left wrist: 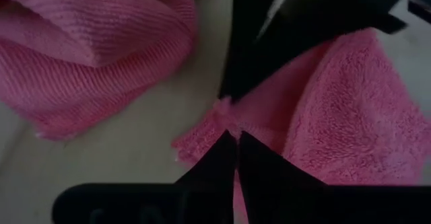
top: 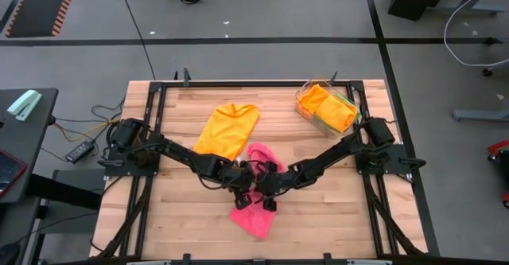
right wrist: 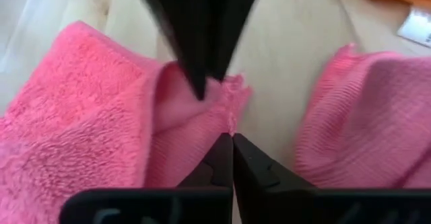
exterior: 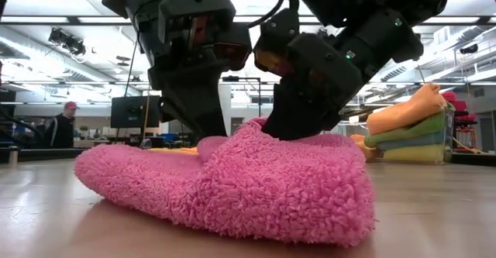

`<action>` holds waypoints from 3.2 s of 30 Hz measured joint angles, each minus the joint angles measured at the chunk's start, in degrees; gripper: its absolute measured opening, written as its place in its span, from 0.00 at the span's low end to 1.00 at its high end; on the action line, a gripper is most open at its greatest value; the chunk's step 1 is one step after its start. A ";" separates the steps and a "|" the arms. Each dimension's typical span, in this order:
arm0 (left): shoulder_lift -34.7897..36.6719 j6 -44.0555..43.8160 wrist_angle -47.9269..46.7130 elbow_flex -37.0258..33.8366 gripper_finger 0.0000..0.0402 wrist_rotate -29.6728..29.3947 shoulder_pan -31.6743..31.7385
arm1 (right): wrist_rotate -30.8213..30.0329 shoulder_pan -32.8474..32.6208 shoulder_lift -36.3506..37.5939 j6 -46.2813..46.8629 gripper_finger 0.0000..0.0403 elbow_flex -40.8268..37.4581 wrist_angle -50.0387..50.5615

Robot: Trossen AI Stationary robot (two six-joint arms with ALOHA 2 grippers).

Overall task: Fold microfiber towels
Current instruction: Fold the left pink towel

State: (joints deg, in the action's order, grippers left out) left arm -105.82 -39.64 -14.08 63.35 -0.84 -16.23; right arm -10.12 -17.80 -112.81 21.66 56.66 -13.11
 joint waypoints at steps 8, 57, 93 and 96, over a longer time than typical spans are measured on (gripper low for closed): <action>2.95 -3.96 0.42 0.92 0.03 1.51 -0.35 | 0.17 -0.84 7.64 1.59 0.01 0.03 4.35; 12.83 -15.55 0.15 5.07 0.06 -2.94 -4.04 | -8.97 -6.76 18.56 25.05 0.00 10.58 24.21; 12.79 2.87 -2.98 5.03 0.36 -8.50 -7.78 | -6.72 -6.65 12.59 26.79 0.00 10.54 18.68; 12.79 8.96 -3.65 5.03 0.40 -14.00 -9.40 | -6.71 -6.67 12.59 26.57 0.00 10.54 18.50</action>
State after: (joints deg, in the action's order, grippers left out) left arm -93.03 -30.69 -17.73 68.38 -14.84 -25.63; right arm -16.83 -24.47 -100.22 48.23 67.20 5.39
